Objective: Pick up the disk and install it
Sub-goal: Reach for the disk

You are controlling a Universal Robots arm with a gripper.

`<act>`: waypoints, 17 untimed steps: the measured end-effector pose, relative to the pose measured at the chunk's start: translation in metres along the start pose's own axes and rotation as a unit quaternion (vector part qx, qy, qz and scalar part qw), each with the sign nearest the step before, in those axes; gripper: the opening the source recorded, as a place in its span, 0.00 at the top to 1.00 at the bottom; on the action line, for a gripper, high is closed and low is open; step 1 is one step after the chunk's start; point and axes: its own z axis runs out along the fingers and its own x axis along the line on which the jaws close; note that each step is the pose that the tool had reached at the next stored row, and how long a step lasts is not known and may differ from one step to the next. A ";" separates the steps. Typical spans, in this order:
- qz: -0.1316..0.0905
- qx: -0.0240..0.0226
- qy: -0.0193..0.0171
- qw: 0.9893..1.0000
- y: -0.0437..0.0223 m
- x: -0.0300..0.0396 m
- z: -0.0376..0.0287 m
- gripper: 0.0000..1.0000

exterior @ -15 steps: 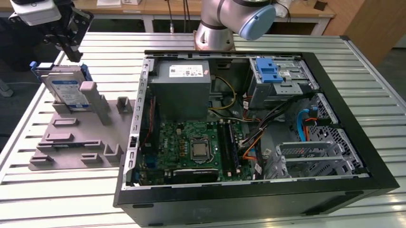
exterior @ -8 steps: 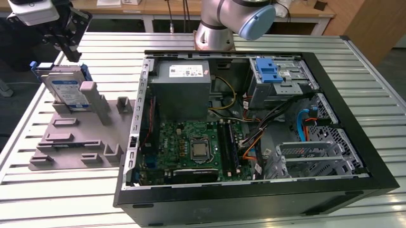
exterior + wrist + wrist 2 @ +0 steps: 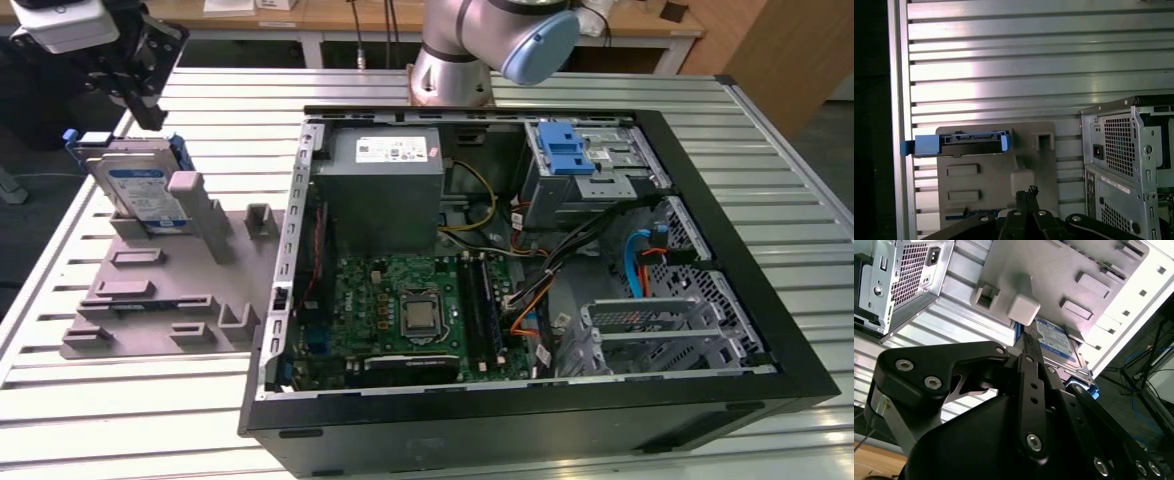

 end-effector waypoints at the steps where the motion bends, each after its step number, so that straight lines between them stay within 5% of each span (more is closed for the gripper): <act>1: 0.000 0.000 0.000 1.000 0.0001 0.0005 0.0000 0.89; 17: 0.000 0.000 0.001 1.000 0.0027 0.0076 0.0017 0.89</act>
